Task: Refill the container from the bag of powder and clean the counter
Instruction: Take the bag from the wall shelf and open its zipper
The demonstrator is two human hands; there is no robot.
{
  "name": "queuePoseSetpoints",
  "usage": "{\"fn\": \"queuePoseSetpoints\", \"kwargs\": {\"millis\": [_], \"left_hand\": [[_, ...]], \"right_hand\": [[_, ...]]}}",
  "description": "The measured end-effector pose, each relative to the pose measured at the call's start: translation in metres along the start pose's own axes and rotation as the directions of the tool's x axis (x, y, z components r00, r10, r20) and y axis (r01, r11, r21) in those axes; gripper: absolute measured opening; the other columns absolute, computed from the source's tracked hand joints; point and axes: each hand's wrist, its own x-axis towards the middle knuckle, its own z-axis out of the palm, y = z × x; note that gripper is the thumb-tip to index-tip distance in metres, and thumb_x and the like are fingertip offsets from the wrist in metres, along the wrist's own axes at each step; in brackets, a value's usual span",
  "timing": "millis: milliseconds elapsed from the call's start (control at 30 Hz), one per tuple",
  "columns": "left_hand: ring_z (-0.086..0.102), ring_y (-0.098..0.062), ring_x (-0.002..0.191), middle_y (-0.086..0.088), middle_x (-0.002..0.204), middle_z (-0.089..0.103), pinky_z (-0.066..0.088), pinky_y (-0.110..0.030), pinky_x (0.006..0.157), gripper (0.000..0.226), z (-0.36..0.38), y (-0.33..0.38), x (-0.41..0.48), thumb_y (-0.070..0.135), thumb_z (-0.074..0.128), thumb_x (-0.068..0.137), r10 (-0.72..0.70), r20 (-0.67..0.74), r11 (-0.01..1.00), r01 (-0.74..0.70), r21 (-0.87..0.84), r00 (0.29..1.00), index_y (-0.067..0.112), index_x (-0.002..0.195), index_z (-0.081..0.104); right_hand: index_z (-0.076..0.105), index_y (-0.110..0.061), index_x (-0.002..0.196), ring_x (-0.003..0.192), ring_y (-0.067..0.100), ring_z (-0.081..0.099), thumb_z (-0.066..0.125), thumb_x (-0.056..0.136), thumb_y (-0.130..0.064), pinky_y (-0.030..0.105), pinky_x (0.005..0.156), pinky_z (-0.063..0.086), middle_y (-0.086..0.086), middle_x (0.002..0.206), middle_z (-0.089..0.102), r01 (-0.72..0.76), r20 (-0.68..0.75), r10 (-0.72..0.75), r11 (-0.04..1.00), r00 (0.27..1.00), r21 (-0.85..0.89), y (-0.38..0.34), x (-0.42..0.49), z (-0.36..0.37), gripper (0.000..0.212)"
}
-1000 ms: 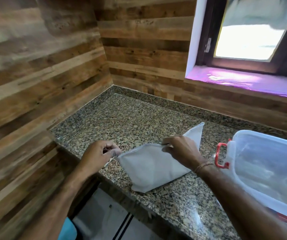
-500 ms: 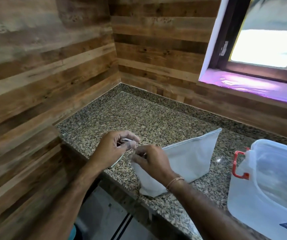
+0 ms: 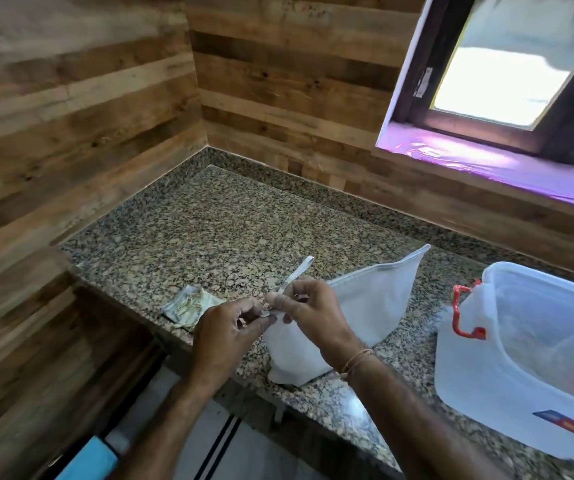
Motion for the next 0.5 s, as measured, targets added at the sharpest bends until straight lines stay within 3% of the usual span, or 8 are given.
{"fn": "queuePoseSetpoints", "kwargs": {"millis": [67,167,300,400,467,500], "left_hand": [[0.061,-0.003,0.065,0.014,0.070,0.066,0.045,-0.028,0.053,0.021,-0.002,-0.004,0.006,0.042,0.076,0.087,0.039,-0.007,0.999,-0.038,0.037,0.999,0.029,0.075,0.065],[0.062,-0.003,0.062,0.015,0.069,0.066,0.046,-0.026,0.053,0.017,-0.013,-0.015,0.018,0.033,0.079,0.087,0.073,-0.006,0.994,-0.072,0.079,0.997,0.028,0.076,0.068],[0.061,-0.002,0.058,0.015,0.067,0.066,0.041,-0.024,0.049,0.020,-0.034,-0.027,0.030,0.030,0.080,0.087,0.023,0.049,0.991,-0.029,0.130,0.999,0.031,0.076,0.063],[0.061,-0.003,0.072,0.017,0.091,0.070,0.039,-0.019,0.058,0.021,-0.032,-0.011,0.043,0.045,0.079,0.085,0.099,0.153,0.936,-0.144,0.321,0.983,0.040,0.100,0.065],[0.063,-0.006,0.084,0.014,0.102,0.070,0.043,-0.022,0.068,0.046,-0.015,0.006,0.056,0.062,0.075,0.082,0.174,0.230,0.875,-0.257,0.409,0.958,0.040,0.121,0.064],[0.064,-0.008,0.084,0.014,0.100,0.071,0.043,-0.024,0.070,0.047,-0.005,0.014,0.062,0.066,0.073,0.081,0.199,0.252,0.836,-0.298,0.460,0.947,0.040,0.120,0.066]], "right_hand": [[0.068,-0.006,0.069,0.076,0.019,0.067,0.079,0.088,-0.024,0.033,0.071,0.062,0.008,0.088,0.068,0.018,-0.095,-0.025,0.997,0.995,-0.079,-0.002,0.004,-0.006,0.028],[0.068,-0.004,0.075,0.088,0.025,0.069,0.077,0.089,-0.023,0.030,0.074,0.063,0.009,0.100,0.069,-0.019,-0.263,-0.012,0.993,0.965,-0.115,0.003,0.017,-0.034,0.025],[0.069,-0.005,0.071,0.073,0.017,0.068,0.080,0.089,-0.025,0.015,0.060,0.053,0.015,0.090,0.072,-0.046,-0.407,-0.001,0.993,0.913,-0.105,0.012,0.022,-0.070,0.029],[0.072,-0.003,0.076,0.060,-0.001,0.063,0.076,0.092,-0.024,0.008,0.056,0.047,0.008,0.076,0.073,-0.052,-0.375,-0.013,0.985,0.927,-0.162,0.014,0.018,-0.062,0.027],[0.073,-0.007,0.075,0.057,-0.004,0.063,0.075,0.092,-0.028,0.009,0.055,0.047,0.004,0.072,0.073,-0.059,-0.384,-0.025,0.977,0.923,-0.204,0.017,0.020,-0.055,0.027],[0.073,-0.010,0.074,0.059,-0.001,0.066,0.075,0.092,-0.030,0.011,0.057,0.049,0.003,0.071,0.073,-0.061,-0.393,-0.030,0.975,0.919,-0.216,0.019,0.022,-0.055,0.027]]}}
